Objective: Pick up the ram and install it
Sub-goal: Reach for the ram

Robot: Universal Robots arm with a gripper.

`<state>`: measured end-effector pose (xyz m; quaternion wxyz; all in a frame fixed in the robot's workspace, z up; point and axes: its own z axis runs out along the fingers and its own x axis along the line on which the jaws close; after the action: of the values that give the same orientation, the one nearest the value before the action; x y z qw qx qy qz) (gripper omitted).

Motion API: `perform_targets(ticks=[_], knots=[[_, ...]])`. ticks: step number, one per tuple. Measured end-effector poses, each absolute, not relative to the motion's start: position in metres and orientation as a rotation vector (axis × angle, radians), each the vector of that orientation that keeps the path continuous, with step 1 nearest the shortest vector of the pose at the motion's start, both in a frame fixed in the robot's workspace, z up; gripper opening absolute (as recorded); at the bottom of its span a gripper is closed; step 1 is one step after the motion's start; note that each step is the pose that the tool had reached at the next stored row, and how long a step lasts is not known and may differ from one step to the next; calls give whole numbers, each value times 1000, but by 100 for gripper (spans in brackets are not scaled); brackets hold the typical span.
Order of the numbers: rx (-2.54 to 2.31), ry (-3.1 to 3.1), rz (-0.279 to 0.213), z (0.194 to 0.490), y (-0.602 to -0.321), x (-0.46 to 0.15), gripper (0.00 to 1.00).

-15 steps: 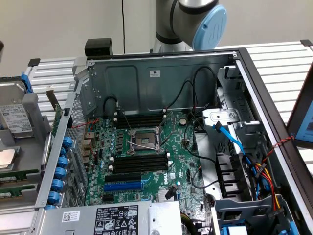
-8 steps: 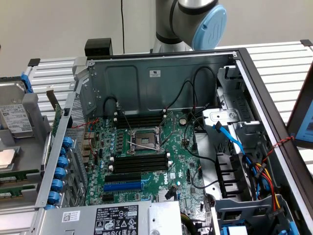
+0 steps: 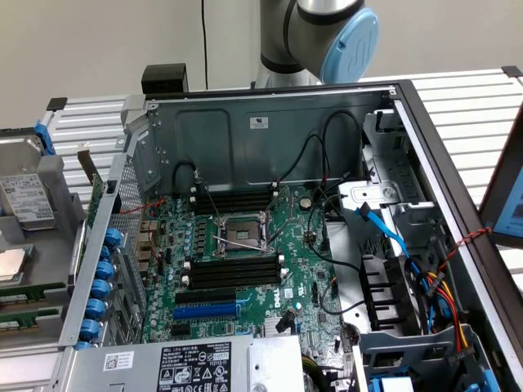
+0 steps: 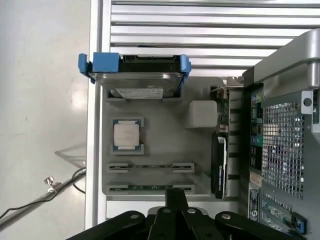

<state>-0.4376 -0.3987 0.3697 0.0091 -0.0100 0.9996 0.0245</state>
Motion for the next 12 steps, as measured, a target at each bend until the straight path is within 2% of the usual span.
perform_targets(ticks=[12], knots=[[-372, 3106, 79, 370, -399, -438, 11]])
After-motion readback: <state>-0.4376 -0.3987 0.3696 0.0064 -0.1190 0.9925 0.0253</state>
